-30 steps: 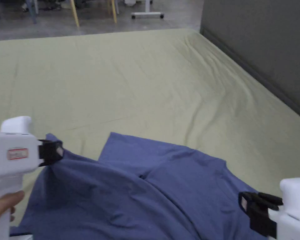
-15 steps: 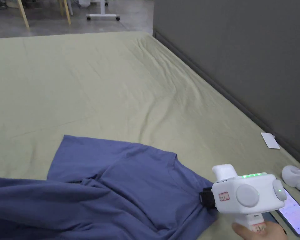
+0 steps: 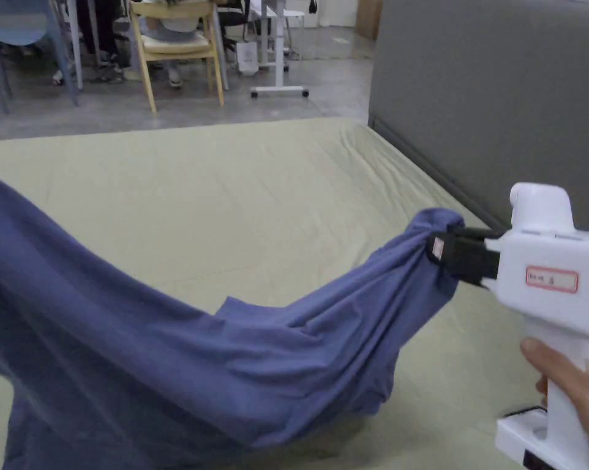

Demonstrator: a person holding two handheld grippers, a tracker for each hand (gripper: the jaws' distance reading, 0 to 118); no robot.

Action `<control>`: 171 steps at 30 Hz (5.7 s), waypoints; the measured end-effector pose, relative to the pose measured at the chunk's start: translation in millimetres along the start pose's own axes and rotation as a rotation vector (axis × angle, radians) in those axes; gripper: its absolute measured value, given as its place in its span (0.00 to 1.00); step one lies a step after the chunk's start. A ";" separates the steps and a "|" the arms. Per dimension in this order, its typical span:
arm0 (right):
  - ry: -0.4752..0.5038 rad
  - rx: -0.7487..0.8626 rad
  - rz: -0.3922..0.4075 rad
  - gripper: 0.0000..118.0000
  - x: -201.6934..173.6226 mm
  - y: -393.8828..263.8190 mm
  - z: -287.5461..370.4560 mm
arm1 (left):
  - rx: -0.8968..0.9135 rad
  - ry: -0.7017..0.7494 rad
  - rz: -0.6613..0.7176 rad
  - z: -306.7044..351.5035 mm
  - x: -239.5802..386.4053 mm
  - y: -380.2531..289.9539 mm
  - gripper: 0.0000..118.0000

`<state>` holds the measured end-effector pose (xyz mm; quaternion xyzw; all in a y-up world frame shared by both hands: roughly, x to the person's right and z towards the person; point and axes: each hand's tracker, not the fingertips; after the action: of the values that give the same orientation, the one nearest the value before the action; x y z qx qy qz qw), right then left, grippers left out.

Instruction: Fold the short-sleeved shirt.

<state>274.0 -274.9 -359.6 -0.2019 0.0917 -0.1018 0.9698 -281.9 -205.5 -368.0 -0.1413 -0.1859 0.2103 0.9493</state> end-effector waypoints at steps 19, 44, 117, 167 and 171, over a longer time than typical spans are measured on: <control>-0.042 0.109 0.036 0.04 -112.4 304.1 -153.1 | 0.128 0.515 -0.051 -61.2 -64.2 276.3 0.01; -0.154 -0.308 0.084 0.04 11.6 -74.8 -340.2 | -0.395 0.559 0.119 -185.7 -263.0 -94.4 0.01; 0.156 -0.365 0.095 1.00 -84.0 -118.4 -195.7 | -0.432 0.529 0.044 35.9 -165.1 -186.1 0.08; -0.054 0.484 0.134 0.03 -155.4 409.8 -118.2 | 0.192 0.493 -0.242 -94.7 -0.7 306.9 0.07; -0.054 0.523 0.128 0.03 -161.2 410.0 -131.8 | 0.256 0.566 -0.291 -113.2 -12.3 314.5 0.07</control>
<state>155.7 81.8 -624.6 0.0588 0.0488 -0.0552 0.9955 -354.7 41.6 -581.5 -0.0461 0.0947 0.0468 0.9933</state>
